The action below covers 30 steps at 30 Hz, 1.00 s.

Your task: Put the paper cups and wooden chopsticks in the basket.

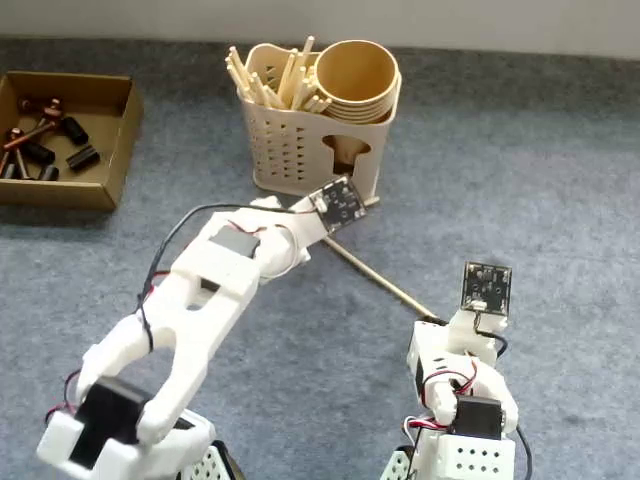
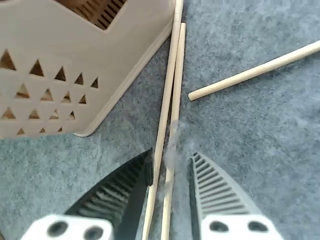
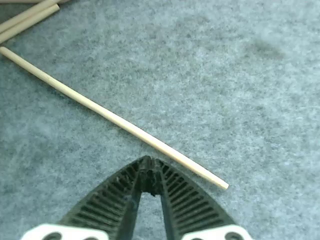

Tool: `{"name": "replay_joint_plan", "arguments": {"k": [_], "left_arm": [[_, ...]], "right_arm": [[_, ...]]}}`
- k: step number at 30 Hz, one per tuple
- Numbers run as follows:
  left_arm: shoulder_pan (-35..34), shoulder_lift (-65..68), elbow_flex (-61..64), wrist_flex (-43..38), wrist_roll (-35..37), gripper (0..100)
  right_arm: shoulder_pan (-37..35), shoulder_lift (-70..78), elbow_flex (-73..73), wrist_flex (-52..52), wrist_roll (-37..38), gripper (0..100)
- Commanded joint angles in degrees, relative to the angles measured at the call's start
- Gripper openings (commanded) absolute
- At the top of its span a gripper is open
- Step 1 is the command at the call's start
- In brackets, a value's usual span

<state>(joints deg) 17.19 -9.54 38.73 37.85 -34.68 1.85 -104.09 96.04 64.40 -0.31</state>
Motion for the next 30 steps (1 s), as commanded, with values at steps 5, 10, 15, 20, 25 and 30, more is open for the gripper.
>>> {"name": "replay_joint_plan", "arguments": {"k": [5, 10, 15, 20, 25, 30], "left_arm": [[-1.4, 9.0, -10.2, 2.5, -0.2, 12], [-2.0, 15.6, -14.8, 2.6, -0.2, 12], [-4.2, 21.2, -20.3, 3.0, -0.2, 12], [-4.1, 25.9, -26.2, 9.1, -0.2, 12], [-3.9, 30.5, -31.4, 13.7, -0.3, 12], [-3.8, 32.4, -34.8, 17.8, -0.3, 8]], "right_arm": [[0.6, 0.2, 5.8, -0.8, 0.4, 0.5], [0.6, 0.2, 5.8, -0.8, 0.4, 0.5], [0.6, 0.2, 5.8, -0.8, 0.4, 0.5], [0.6, 0.2, 5.8, -0.8, 0.4, 0.5], [0.6, 0.2, 5.8, -0.8, 0.4, 0.5], [0.6, 0.2, 5.8, -0.8, 0.5, 0.5]]}}
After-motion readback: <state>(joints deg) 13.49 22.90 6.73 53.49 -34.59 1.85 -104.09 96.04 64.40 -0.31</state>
